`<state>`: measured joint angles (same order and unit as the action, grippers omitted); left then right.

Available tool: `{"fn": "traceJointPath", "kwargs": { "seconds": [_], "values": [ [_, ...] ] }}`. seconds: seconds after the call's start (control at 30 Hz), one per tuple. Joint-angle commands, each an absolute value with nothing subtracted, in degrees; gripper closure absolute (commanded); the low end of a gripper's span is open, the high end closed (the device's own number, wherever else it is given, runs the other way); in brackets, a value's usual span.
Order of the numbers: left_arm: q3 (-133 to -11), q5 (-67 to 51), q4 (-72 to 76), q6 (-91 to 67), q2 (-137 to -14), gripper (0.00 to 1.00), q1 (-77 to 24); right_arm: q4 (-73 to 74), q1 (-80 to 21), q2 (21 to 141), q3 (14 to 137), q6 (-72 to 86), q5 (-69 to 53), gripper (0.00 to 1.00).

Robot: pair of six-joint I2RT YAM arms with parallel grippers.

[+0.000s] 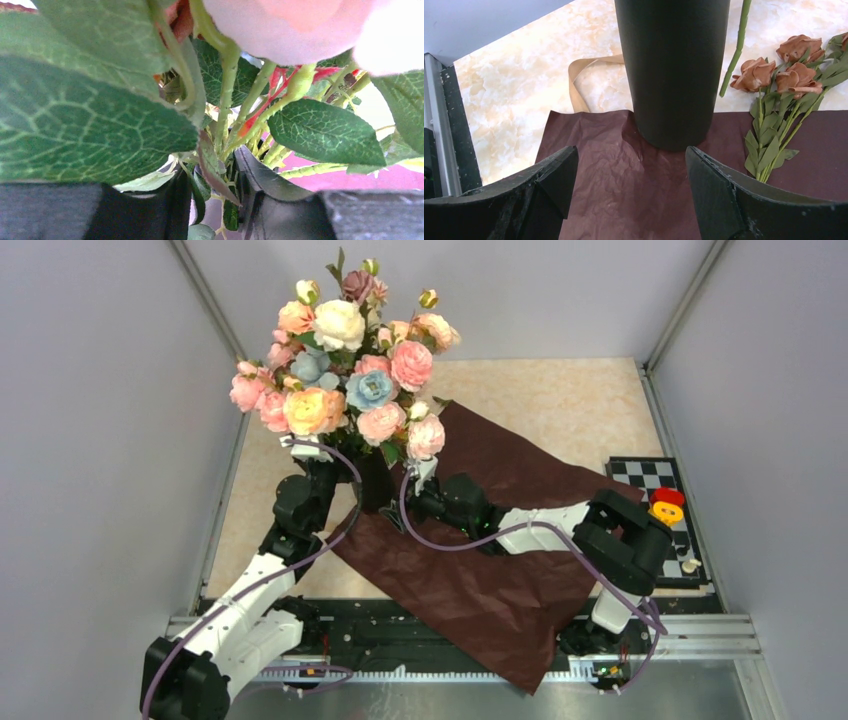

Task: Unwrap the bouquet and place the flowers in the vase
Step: Place the vase on the wrapping paper.

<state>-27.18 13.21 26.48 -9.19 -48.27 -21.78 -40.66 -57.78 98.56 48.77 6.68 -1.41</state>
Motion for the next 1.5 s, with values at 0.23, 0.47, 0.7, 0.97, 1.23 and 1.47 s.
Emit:
{"fn": "traceJointPath", "kwargs": {
  "seconds": [0.23, 0.47, 0.7, 0.97, 1.23, 1.47],
  "values": [
    [-27.7, 13.5, 27.3, -8.5, -45.9, 0.37, -21.7, -42.5, -58.9, 93.8, 48.2, 7.1, -0.8, 0.20],
    [-27.8, 12.9, 25.3, -8.9, -43.5, 0.29, -21.7, -41.9, -58.9, 91.5, 46.8, 7.1, -0.3, 0.20],
    [-27.9, 12.0, 22.0, -9.6, -40.8, 0.22, -21.7, -41.3, -58.9, 88.8, 45.2, 7.5, -0.3, 0.20],
    [-28.6, 11.8, 13.4, -12.2, -34.8, 0.01, -21.7, -34.1, -58.9, 78.7, 42.6, 8.4, 5.9, 0.19],
    [-34.2, 11.0, -4.0, -15.6, -31.1, 0.01, -21.6, -21.1, -58.8, 65.3, 41.5, 7.9, 11.9, 0.17],
    [-44.8, 5.8, -24.1, -19.7, -28.5, 0.01, -21.7, -11.1, -58.8, 54.6, 40.8, 8.5, 16.4, 0.17]
  ]
}}
